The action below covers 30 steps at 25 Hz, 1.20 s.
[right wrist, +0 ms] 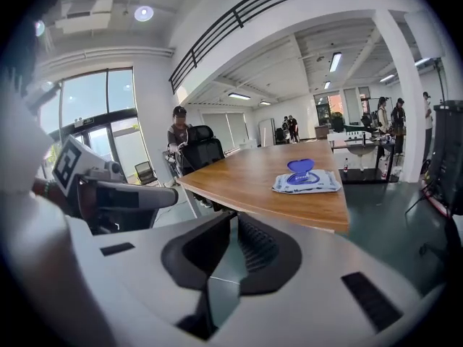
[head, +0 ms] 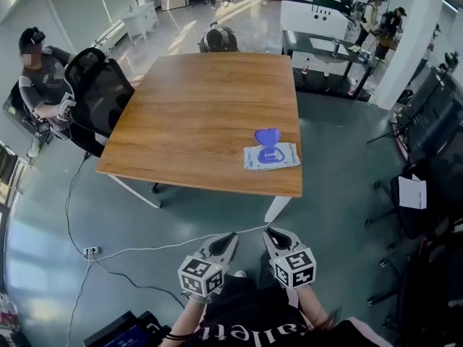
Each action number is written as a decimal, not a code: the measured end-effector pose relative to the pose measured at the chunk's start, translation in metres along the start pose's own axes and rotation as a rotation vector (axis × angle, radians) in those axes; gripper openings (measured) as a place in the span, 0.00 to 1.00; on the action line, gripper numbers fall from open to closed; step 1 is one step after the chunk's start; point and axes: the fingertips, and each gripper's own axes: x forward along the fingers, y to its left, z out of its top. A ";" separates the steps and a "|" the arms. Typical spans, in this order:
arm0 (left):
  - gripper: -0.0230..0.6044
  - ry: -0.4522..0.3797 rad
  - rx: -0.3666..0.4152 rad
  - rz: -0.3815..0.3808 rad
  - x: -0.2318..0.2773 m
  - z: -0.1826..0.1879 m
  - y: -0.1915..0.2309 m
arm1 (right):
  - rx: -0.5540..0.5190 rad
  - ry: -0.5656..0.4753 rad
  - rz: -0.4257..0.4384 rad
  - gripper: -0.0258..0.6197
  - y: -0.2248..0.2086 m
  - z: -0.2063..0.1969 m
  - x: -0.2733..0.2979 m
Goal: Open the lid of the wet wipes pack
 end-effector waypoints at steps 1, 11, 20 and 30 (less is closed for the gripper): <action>0.04 0.007 0.000 -0.015 -0.002 -0.004 -0.004 | -0.002 0.004 -0.012 0.10 0.004 -0.004 -0.007; 0.04 0.017 0.024 -0.125 -0.001 -0.021 -0.050 | -0.039 0.012 -0.048 0.10 0.019 -0.023 -0.050; 0.04 -0.001 0.011 -0.098 -0.007 -0.031 -0.095 | -0.076 -0.005 0.017 0.10 0.027 -0.025 -0.079; 0.04 -0.019 -0.031 -0.038 -0.015 -0.065 -0.154 | -0.073 -0.001 0.076 0.10 0.022 -0.055 -0.138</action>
